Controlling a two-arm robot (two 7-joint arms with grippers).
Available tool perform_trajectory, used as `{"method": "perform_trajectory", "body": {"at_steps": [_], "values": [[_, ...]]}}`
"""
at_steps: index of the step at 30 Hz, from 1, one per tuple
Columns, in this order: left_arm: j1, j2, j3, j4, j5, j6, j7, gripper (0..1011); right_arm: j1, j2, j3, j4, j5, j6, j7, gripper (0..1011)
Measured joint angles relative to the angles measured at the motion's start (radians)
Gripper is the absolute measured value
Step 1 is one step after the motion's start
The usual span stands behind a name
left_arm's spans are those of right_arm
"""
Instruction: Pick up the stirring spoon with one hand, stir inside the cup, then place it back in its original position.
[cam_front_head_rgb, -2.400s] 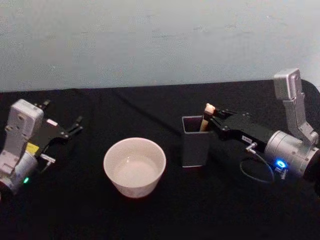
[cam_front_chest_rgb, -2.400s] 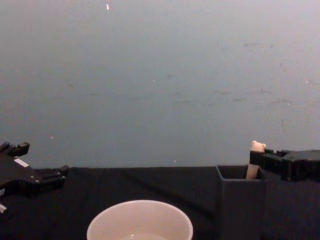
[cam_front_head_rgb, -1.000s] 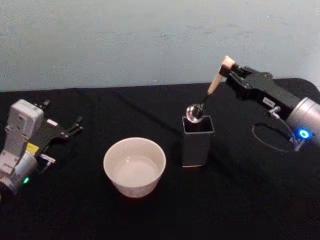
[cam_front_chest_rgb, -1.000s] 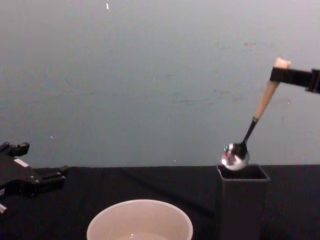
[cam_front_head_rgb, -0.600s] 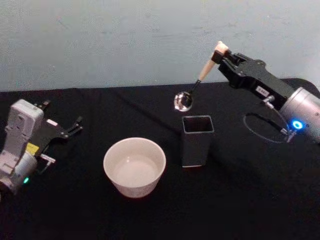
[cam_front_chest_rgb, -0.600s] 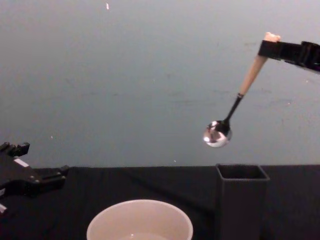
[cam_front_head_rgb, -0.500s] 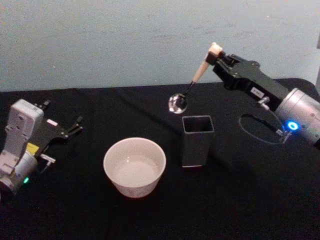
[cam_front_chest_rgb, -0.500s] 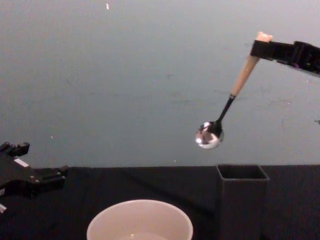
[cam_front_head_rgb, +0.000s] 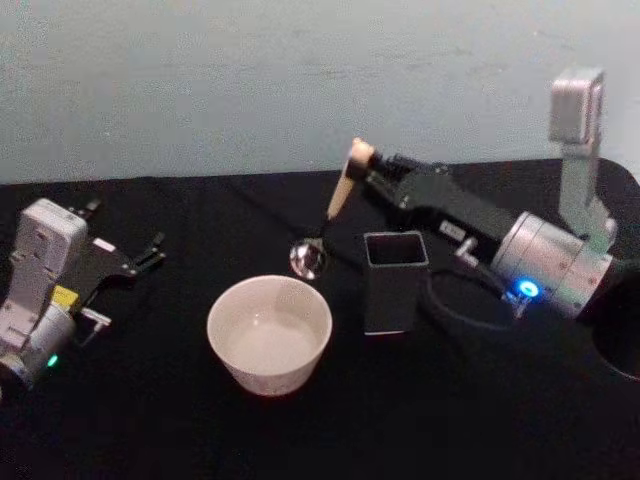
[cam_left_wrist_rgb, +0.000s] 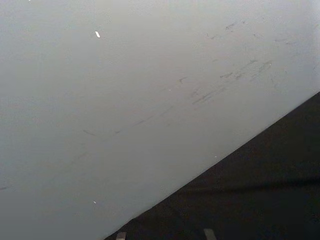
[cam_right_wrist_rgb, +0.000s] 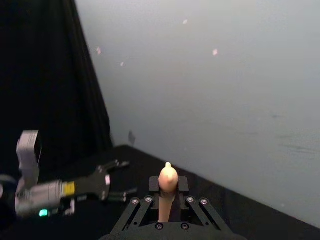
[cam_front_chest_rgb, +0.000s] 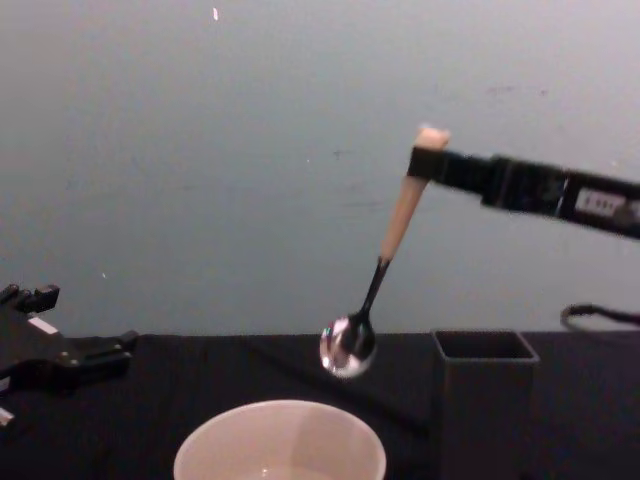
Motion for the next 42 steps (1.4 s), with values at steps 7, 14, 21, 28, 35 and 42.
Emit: {"method": "perform_trajectory", "body": {"at_steps": [7, 14, 21, 28, 35, 42], "values": [[0.000, 0.000, 0.000, 0.000, 0.000, 0.000, 0.000, 1001, -0.002, 0.001, -0.047, 0.023, -0.083, -0.032, 0.029, 211], [0.000, 0.000, 0.000, 0.000, 0.000, 0.000, 0.000, 1001, -0.006, -0.008, -0.071, 0.047, -0.126, -0.035, 0.055, 211], [0.000, 0.000, 0.000, 0.000, 0.000, 0.000, 0.000, 1001, -0.012, -0.019, -0.088, 0.065, -0.159, -0.036, 0.070, 211], [0.000, 0.000, 0.000, 0.000, 0.000, 0.000, 0.000, 1001, -0.014, -0.037, -0.107, 0.080, -0.183, -0.022, 0.076, 211], [0.000, 0.000, 0.000, 0.000, 0.000, 0.000, 0.000, 1001, 0.002, -0.068, -0.138, 0.105, -0.219, -0.024, 0.095, 211], [0.000, 0.000, 0.000, 0.000, 0.000, 0.000, 0.000, 1001, 0.022, -0.108, -0.157, 0.134, -0.254, -0.033, 0.091, 211]]}}
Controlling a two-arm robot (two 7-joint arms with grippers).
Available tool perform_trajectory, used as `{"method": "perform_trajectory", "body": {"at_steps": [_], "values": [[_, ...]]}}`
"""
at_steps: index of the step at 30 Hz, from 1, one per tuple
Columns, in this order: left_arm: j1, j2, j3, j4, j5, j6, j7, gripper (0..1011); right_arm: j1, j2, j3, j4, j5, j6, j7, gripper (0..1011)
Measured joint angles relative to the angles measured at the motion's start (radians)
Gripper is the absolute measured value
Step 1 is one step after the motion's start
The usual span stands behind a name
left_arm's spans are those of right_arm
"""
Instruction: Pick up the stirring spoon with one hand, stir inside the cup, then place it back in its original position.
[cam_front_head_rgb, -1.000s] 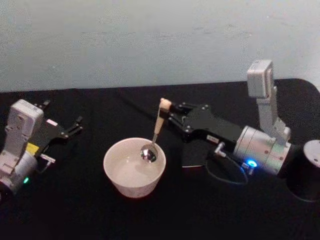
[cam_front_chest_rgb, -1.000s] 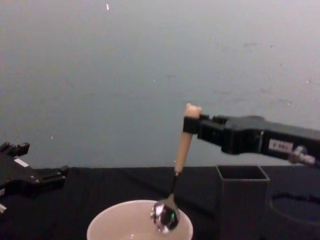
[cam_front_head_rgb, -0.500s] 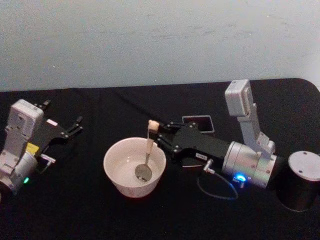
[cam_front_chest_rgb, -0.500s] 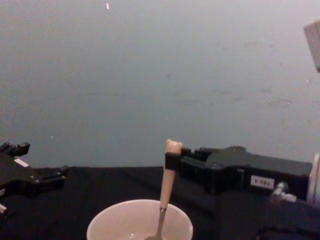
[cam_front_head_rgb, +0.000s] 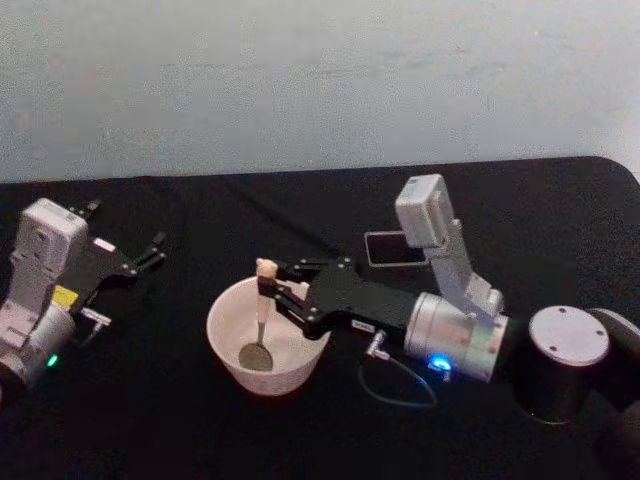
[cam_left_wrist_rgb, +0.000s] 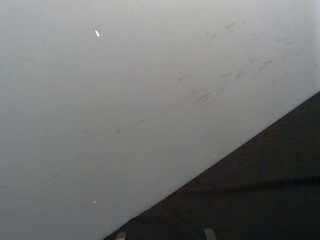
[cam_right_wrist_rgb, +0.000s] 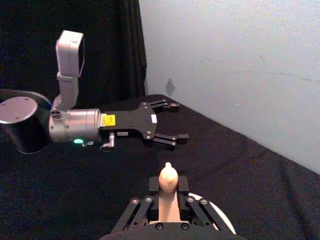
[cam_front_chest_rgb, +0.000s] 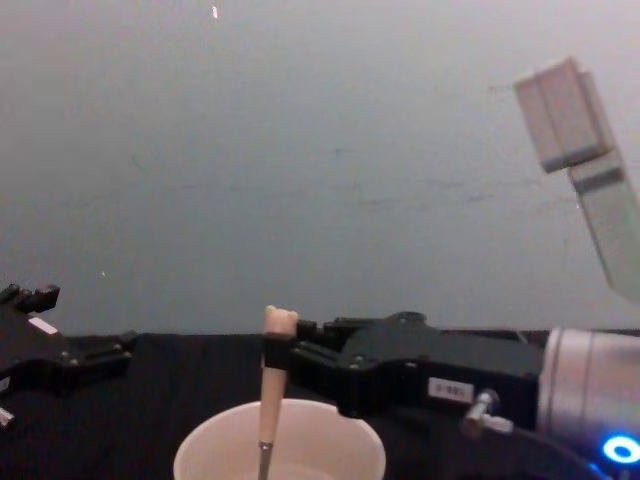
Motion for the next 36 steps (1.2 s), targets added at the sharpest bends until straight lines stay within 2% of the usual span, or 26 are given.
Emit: {"method": "perform_trajectory", "body": {"at_steps": [6, 11, 19, 23, 29, 36], "values": [[0.000, 0.000, 0.000, 0.000, 0.000, 0.000, 0.000, 1001, 0.027, -0.050, -0.005, 0.051, -0.034, -0.006, -0.028, 211], [0.000, 0.000, 0.000, 0.000, 0.000, 0.000, 0.000, 1002, 0.049, -0.085, 0.007, 0.091, -0.056, -0.002, -0.060, 211], [0.000, 0.000, 0.000, 0.000, 0.000, 0.000, 0.000, 1001, 0.067, -0.108, 0.041, 0.124, -0.074, 0.010, -0.087, 211], [0.000, 0.000, 0.000, 0.000, 0.000, 0.000, 0.000, 1002, 0.064, -0.099, 0.053, 0.121, -0.077, 0.014, -0.083, 211], [0.000, 0.000, 0.000, 0.000, 0.000, 0.000, 0.000, 1001, 0.041, -0.061, 0.073, 0.084, -0.078, 0.016, -0.059, 211], [0.000, 0.000, 0.000, 0.000, 0.000, 0.000, 0.000, 1002, -0.002, -0.001, 0.096, 0.007, -0.039, 0.045, -0.023, 211]]}}
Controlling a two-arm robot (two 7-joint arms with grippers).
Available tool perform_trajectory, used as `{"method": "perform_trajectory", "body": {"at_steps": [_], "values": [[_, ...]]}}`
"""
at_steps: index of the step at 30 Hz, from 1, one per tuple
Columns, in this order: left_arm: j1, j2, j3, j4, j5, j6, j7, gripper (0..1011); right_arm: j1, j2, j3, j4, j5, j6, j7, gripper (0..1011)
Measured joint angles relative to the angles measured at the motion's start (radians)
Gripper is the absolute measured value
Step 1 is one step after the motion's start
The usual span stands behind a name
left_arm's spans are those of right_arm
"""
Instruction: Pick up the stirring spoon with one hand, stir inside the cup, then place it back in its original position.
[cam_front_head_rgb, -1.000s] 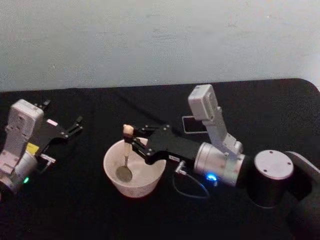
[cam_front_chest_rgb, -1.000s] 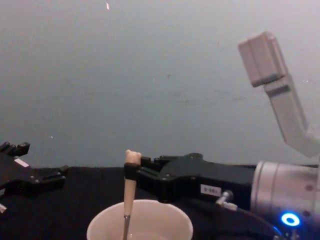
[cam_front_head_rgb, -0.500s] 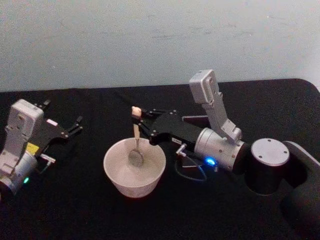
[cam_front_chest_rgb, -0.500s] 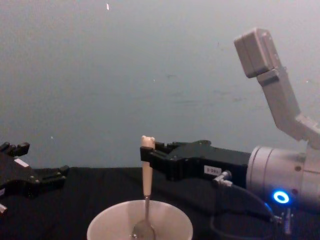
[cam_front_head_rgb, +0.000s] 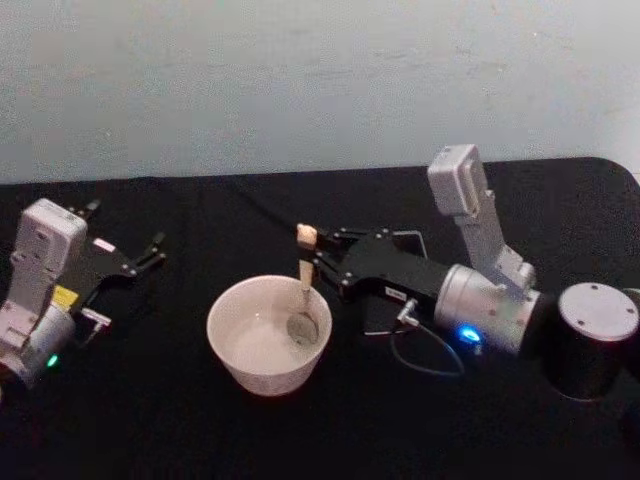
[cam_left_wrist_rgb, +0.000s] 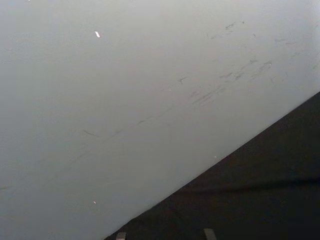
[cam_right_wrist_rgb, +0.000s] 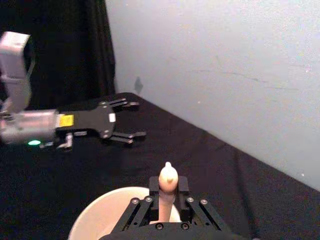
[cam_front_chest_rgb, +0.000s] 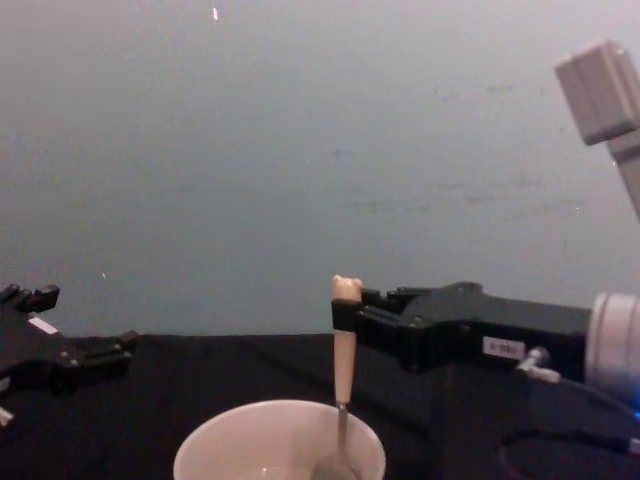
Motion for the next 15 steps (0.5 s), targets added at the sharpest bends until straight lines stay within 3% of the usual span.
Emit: {"method": "perform_trajectory", "body": {"at_steps": [4, 9, 15], "values": [[0.000, 0.000, 0.000, 0.000, 0.000, 0.000, 0.000, 1001, -0.028, 0.035, 0.001, -0.048, 0.025, 0.014, 0.022, 211], [0.000, 0.000, 0.000, 0.000, 0.000, 0.000, 0.000, 1002, -0.042, 0.051, -0.010, -0.078, 0.040, 0.021, 0.033, 211], [0.000, 0.000, 0.000, 0.000, 0.000, 0.000, 0.000, 1002, -0.037, 0.042, -0.039, -0.088, 0.039, 0.019, 0.032, 211]]}}
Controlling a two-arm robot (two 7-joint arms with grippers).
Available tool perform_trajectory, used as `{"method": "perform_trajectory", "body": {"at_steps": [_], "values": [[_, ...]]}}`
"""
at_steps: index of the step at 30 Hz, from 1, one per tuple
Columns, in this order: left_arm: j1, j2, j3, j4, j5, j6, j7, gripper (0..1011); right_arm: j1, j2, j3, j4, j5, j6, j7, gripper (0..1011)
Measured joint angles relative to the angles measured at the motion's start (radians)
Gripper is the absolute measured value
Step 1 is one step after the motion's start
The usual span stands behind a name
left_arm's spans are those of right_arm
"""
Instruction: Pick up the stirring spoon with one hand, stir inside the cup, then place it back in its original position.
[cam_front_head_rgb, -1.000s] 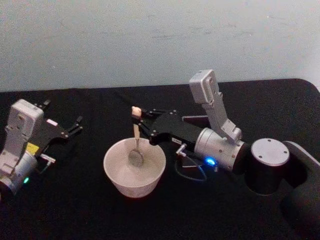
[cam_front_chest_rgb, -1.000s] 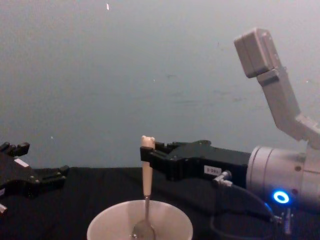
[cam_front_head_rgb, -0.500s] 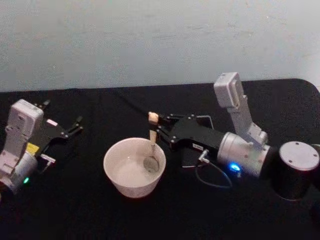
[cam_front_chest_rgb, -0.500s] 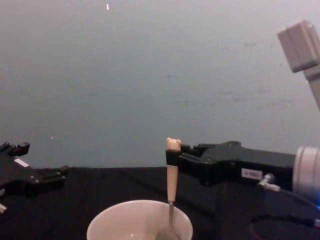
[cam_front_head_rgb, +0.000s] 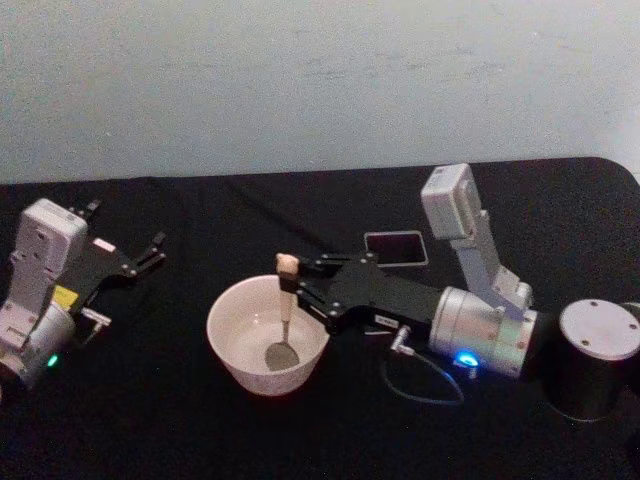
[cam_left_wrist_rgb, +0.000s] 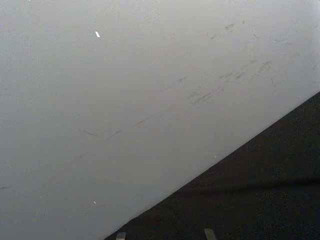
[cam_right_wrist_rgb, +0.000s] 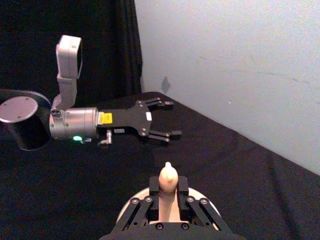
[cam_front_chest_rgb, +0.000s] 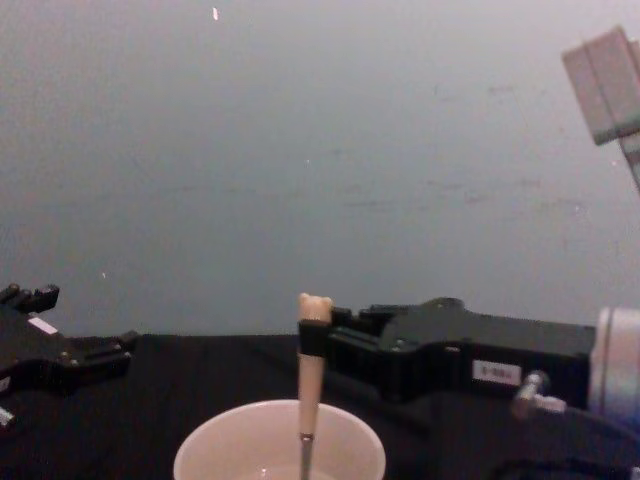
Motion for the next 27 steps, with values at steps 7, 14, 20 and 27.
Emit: {"method": "perform_trajectory", "body": {"at_steps": [7, 14, 20, 27], "values": [[0.000, 0.000, 0.000, 0.000, 0.000, 0.000, 0.000, 1001, 0.035, -0.048, -0.032, 0.039, -0.019, -0.004, -0.020, 211], [0.000, 0.000, 0.000, 0.000, 0.000, 0.000, 0.000, 1001, 0.081, -0.102, -0.046, 0.107, -0.048, -0.010, -0.052, 211], [0.000, 0.000, 0.000, 0.000, 0.000, 0.000, 0.000, 1001, 0.115, -0.132, -0.037, 0.160, -0.071, -0.020, -0.072, 211], [0.000, 0.000, 0.000, 0.000, 0.000, 0.000, 0.000, 1001, 0.122, -0.121, -0.015, 0.167, -0.082, -0.026, -0.071, 211]]}}
